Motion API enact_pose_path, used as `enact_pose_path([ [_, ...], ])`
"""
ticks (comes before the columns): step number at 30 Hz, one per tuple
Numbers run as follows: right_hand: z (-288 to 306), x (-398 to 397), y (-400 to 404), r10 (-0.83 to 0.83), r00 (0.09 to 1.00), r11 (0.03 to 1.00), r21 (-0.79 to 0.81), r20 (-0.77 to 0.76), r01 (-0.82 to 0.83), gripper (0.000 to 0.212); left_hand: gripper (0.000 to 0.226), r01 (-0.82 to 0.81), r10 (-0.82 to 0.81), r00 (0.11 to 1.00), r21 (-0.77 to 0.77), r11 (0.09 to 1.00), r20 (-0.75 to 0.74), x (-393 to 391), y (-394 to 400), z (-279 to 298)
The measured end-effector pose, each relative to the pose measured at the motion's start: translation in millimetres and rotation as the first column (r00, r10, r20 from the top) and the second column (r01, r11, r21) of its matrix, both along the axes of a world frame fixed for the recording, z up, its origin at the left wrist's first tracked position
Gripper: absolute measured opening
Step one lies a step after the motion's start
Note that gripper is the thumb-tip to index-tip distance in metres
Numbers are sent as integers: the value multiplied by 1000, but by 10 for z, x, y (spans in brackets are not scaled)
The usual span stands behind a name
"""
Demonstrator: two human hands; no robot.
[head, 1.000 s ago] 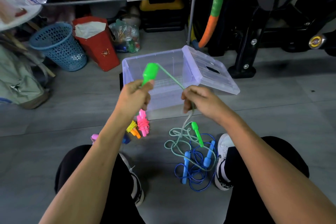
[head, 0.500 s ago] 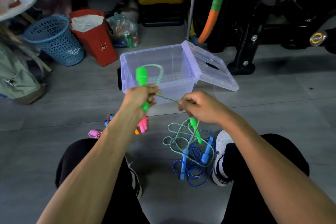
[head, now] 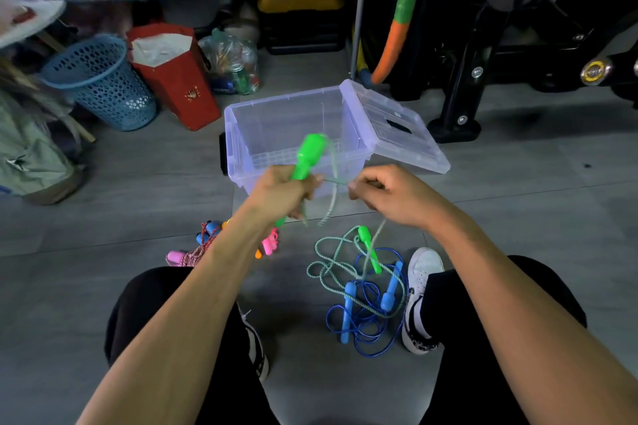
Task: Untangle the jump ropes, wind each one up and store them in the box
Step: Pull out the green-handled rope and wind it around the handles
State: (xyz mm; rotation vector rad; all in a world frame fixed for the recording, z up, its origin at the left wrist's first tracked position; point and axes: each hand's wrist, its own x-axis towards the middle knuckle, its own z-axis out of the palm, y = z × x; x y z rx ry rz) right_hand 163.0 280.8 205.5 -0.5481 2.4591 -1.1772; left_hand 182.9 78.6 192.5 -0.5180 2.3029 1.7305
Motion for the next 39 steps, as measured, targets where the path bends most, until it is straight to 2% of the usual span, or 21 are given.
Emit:
enact_pose_path([
  [2,21,-40,142,-53,999,999,-2,8,53,25,24,-275,278,960,-69,959,29,-104,-240,-75],
  [3,27,-61,209,-76,997,997,-19,9,77,25,24,-323,333,943,-179,929,27,-135,-355,-118],
  [5,36,-75,283,-100,995,993,-62,15,101,26,22,-194,222,975,-445,875,11,-107,-410,-134],
  [6,37,-70,276,-94,995,993,-77,16,95,25,22,-127,136,991,-447,885,-12,-72,-334,-81],
  [8,33,-39,176,-56,998,994,-90,12,57,24,23,16,-31,997,-208,978,-72,34,-66,72],
  [11,-8,-2,-21,-25,999,990,-140,21,27,25,20,271,-269,960,17,962,-80,131,251,215],
  [13,-19,-24,-32,-28,998,990,-136,54,36,26,20,187,-187,977,-6,982,-101,71,210,148],
  [16,7,-92,136,-89,992,987,-123,89,100,27,20,-271,271,962,71,960,3,-130,-141,10],
  [18,22,-114,238,-116,991,983,-135,70,125,27,15,-360,363,932,-74,930,29,-198,-361,-87],
  [20,31,-92,237,-87,996,990,-109,34,90,27,17,-283,278,959,-255,925,-54,-179,-362,-97],
  [23,24,-38,72,-21,999,994,-108,30,25,26,22,-42,33,996,-96,994,-88,-37,-17,104],
  [26,28,-19,-87,-15,999,994,-111,35,19,26,35,274,-273,962,40,961,-19,69,242,196],
  [27,28,-21,-94,-11,999,995,-97,44,15,27,33,260,-259,966,68,963,-27,64,238,165],
  [29,24,-42,-24,-11,997,997,-70,79,16,29,29,66,-65,998,69,995,-20,-19,113,95],
  [31,22,-81,111,-46,994,997,-54,100,51,30,27,-138,138,990,-57,989,-8,-133,-111,7],
  [32,23,-94,176,-65,993,997,-45,97,70,30,28,-184,186,983,-194,964,-10,-159,-222,-46],
  [34,23,-94,242,-75,995,997,-21,66,76,30,28,-125,138,990,-530,839,-15,-148,-313,-100],
  [35,29,-78,236,-63,997,998,-4,52,63,30,27,-89,81,996,-592,801,-39,-112,-247,-64],
  [36,42,-62,204,-48,998,999,6,42,48,30,26,-48,10,997,-554,831,-71,-65,-137,-7],
  [38,42,-31,99,-27,999,999,-21,39,28,29,27,106,-133,987,-270,957,-85,33,129,112],
  [39,33,-23,48,-27,999,999,-41,42,28,29,29,206,-215,975,-129,970,-61,71,240,160],
])
